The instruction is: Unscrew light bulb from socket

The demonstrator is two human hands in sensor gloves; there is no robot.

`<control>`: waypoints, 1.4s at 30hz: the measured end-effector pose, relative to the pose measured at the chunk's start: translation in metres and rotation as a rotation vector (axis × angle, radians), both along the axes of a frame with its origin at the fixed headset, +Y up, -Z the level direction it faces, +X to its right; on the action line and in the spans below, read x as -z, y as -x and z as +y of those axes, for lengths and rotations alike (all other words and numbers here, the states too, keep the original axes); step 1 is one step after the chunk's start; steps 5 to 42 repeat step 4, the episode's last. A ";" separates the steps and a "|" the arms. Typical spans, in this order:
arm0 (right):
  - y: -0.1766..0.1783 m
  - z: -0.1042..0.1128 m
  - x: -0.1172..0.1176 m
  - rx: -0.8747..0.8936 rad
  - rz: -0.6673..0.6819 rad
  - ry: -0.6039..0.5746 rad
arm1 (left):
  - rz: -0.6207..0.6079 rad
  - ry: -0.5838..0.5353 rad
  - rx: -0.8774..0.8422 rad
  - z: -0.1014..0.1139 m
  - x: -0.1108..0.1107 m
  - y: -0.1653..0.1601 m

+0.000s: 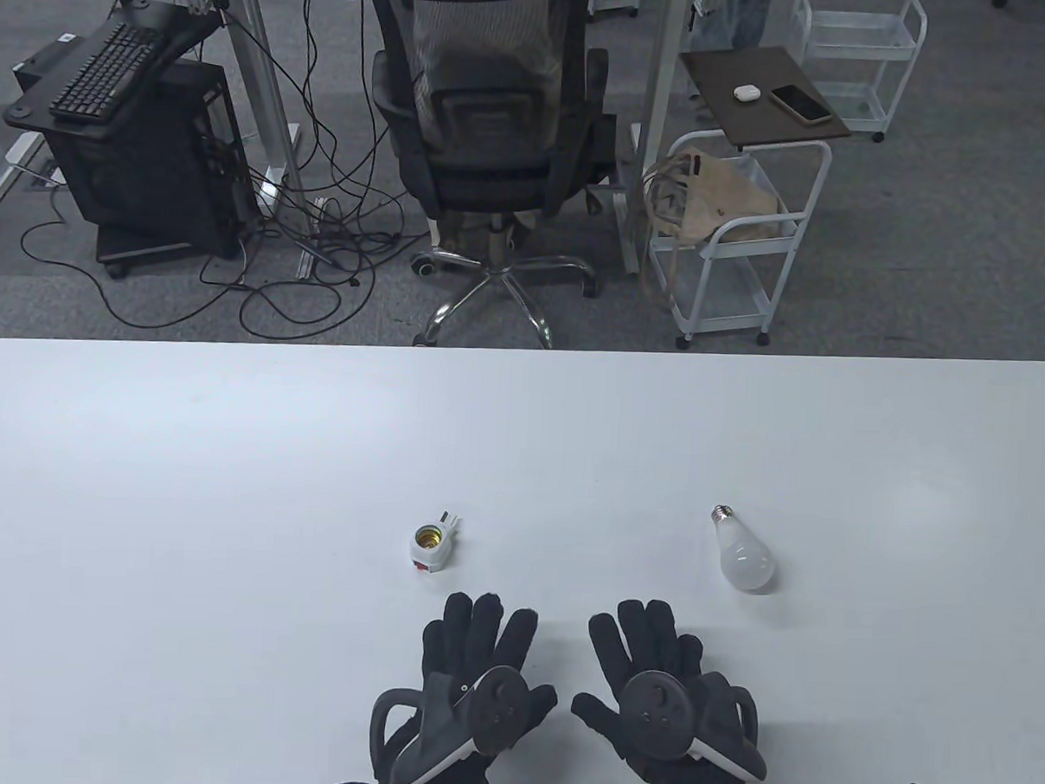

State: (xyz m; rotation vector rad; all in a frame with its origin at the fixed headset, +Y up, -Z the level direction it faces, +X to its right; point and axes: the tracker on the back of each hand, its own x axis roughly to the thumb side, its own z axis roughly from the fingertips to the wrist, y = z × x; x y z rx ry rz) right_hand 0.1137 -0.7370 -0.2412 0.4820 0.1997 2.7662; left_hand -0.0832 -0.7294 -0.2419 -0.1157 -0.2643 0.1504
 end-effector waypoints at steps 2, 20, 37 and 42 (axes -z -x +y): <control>0.000 0.000 0.000 0.006 -0.001 0.004 | -0.011 0.015 0.017 -0.002 0.001 -0.002; -0.001 0.000 0.000 0.011 -0.002 0.005 | -0.013 0.012 0.018 -0.003 0.001 -0.002; -0.001 0.000 0.000 0.011 -0.002 0.005 | -0.013 0.012 0.018 -0.003 0.001 -0.002; -0.001 0.000 0.000 0.011 -0.002 0.005 | -0.013 0.012 0.018 -0.003 0.001 -0.002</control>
